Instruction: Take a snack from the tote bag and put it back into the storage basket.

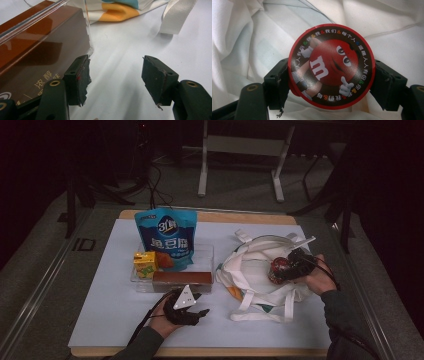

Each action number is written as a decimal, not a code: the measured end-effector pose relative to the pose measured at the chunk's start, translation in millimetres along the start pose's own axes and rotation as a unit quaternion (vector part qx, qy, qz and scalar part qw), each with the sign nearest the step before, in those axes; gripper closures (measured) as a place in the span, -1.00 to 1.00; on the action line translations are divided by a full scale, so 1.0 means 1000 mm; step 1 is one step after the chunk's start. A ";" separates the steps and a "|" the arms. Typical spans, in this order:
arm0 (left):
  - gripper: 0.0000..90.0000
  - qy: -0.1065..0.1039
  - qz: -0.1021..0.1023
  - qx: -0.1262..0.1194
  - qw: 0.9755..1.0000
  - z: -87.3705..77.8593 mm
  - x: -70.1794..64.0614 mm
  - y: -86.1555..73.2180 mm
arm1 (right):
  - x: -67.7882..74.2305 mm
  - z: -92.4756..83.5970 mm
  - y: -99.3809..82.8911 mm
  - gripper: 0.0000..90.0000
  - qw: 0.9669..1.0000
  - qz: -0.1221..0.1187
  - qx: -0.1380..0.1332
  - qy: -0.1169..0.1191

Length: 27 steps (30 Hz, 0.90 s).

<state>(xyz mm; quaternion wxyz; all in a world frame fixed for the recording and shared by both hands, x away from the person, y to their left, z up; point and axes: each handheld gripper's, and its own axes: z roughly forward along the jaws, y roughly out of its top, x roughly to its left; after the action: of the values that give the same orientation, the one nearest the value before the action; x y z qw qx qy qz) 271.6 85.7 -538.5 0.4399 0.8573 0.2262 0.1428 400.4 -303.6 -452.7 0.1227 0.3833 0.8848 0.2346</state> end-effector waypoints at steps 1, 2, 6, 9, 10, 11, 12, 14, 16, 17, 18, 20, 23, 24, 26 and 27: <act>-0.13 0.000 0.000 0.000 1.000 0.000 0.000 0.000 | 0.001 0.000 0.000 -0.44 1.000 -0.002 -0.001 0.000; -0.13 0.000 0.000 0.000 1.000 0.000 0.000 0.000 | 0.001 -0.001 0.001 -0.44 1.000 -0.003 -0.001 0.001; -0.13 0.000 0.000 0.000 1.000 0.000 0.000 0.000 | 0.003 -0.003 0.002 -0.44 1.000 -0.007 -0.003 0.000; -0.13 0.000 0.000 0.000 1.000 0.000 0.000 0.000 | 0.004 -0.004 0.003 -0.44 1.000 -0.010 -0.006 0.002; -0.13 0.000 0.000 0.000 1.000 0.000 0.000 0.000 | 0.005 -0.005 0.004 -0.44 1.000 -0.010 -0.006 0.003; -0.13 0.000 0.000 0.000 1.000 0.000 0.000 0.000 | 0.005 -0.005 0.004 -0.44 1.000 -0.012 -0.007 0.003; -0.13 0.000 0.000 0.000 1.000 0.000 0.000 0.000 | 0.006 -0.006 0.005 -0.44 1.000 -0.013 -0.007 0.003; -0.13 0.000 0.000 0.000 1.000 0.000 0.000 0.000 | 0.008 -0.007 0.006 -0.44 1.000 -0.017 -0.009 0.003; -0.13 0.000 0.000 0.000 1.000 0.000 0.000 0.000 | 0.009 -0.008 0.007 -0.44 1.000 -0.020 -0.009 0.003; -0.13 0.000 0.000 0.000 1.000 0.000 0.000 0.000 | 0.010 -0.008 0.008 -0.44 1.000 -0.021 -0.010 0.004; -0.13 0.000 0.000 0.000 1.000 0.000 0.000 0.000 | 0.011 -0.009 0.008 -0.44 1.000 -0.022 -0.010 0.004; -0.13 0.000 0.000 0.000 1.000 0.000 0.000 0.000 | 0.012 -0.009 0.009 -0.44 1.000 -0.025 -0.011 0.005; -0.13 0.000 0.000 0.000 1.000 0.000 0.000 0.000 | 0.014 -0.010 0.011 -0.44 1.000 -0.027 -0.013 0.006; -0.13 0.000 0.000 0.000 1.000 0.000 0.000 0.000 | 0.014 -0.010 0.011 -0.44 0.999 -0.028 -0.013 0.006; -0.13 0.000 0.000 0.000 1.000 0.000 0.000 0.000 | 0.016 -0.011 0.012 -0.44 0.999 -0.029 -0.014 0.007; -0.13 0.000 0.000 0.000 1.000 0.000 0.000 0.000 | 0.016 -0.011 0.012 -0.44 0.999 -0.031 -0.015 0.007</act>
<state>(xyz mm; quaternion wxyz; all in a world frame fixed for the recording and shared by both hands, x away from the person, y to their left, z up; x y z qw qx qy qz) 271.4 85.4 -538.6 0.4400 0.8572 0.2260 0.1433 392.6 -287.8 -437.4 0.1292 0.3523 0.8936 0.2464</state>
